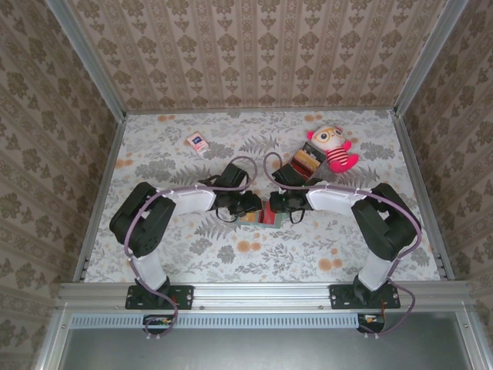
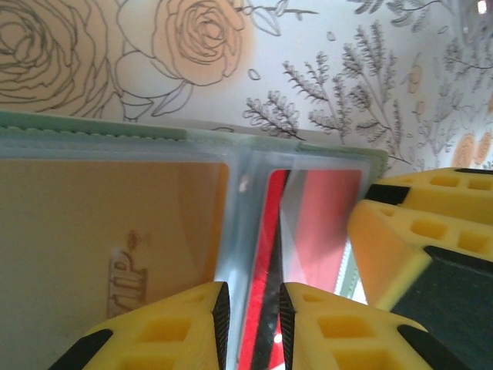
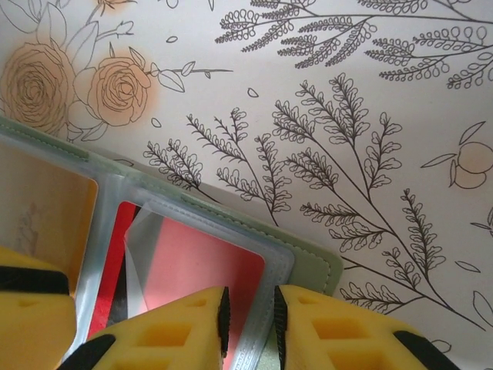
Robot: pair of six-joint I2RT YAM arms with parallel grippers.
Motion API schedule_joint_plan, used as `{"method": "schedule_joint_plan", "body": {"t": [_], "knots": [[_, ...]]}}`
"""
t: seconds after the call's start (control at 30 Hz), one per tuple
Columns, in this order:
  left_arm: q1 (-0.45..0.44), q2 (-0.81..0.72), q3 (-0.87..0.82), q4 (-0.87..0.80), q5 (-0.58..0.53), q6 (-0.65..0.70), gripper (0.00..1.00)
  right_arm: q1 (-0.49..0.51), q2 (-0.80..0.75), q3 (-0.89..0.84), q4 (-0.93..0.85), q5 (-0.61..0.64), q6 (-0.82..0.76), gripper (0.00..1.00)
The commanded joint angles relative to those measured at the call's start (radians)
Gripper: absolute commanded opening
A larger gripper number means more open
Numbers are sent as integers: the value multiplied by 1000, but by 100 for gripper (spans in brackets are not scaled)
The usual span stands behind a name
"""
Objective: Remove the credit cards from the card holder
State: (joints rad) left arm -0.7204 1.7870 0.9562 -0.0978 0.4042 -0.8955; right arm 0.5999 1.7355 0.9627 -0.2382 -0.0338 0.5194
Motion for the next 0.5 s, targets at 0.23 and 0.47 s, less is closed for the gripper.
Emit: {"method": "schedule_joint_plan", "body": {"t": [0.23, 0.47], "knots": [[-1, 19, 13, 7, 8, 19, 26, -6, 58, 42, -60, -4, -36, 22], [1, 36, 6, 61, 63, 2, 23, -6, 80, 53, -75, 5, -37, 22]]}}
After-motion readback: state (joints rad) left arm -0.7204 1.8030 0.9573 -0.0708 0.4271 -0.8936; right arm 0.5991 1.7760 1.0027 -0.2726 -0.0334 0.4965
